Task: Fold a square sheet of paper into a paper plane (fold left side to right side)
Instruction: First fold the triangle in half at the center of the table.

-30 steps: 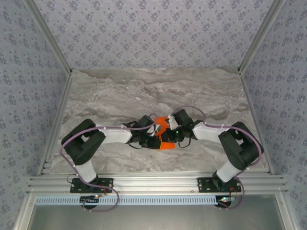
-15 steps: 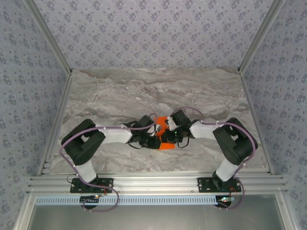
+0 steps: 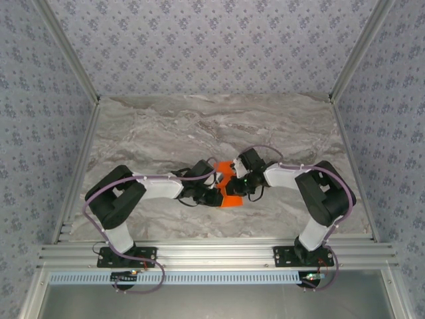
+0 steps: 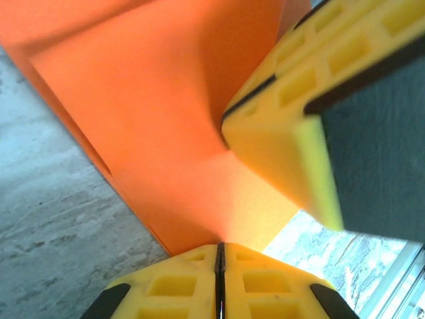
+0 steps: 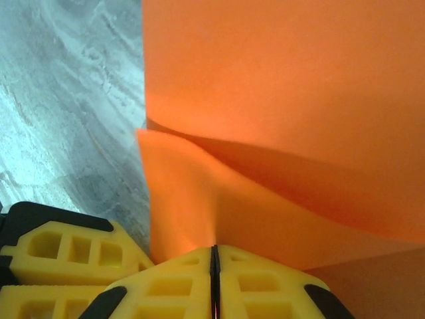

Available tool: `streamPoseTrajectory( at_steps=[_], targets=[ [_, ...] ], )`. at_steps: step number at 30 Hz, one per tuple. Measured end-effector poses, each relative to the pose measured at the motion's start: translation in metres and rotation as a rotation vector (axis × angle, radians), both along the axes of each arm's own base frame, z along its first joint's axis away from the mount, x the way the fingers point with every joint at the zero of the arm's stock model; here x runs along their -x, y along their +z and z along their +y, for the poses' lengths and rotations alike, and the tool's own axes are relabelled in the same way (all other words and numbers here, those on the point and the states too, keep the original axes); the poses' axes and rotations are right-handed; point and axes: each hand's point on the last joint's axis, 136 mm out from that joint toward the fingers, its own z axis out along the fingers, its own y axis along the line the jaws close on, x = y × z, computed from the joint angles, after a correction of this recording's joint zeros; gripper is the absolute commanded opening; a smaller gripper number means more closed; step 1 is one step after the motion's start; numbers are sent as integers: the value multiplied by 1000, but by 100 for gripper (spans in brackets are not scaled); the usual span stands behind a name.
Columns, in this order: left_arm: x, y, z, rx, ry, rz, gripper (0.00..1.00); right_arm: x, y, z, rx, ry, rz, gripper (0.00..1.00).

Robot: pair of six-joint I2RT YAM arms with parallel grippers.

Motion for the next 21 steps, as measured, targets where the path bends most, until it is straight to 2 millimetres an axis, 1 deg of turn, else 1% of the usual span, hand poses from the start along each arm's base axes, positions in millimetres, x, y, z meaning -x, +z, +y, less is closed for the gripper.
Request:
streamPoseTrajectory(
  at_steps=[21],
  targets=[
    [-4,0,-4,14,2,-16,9,-36,-1,-29,13,-47,34,12]
  ],
)
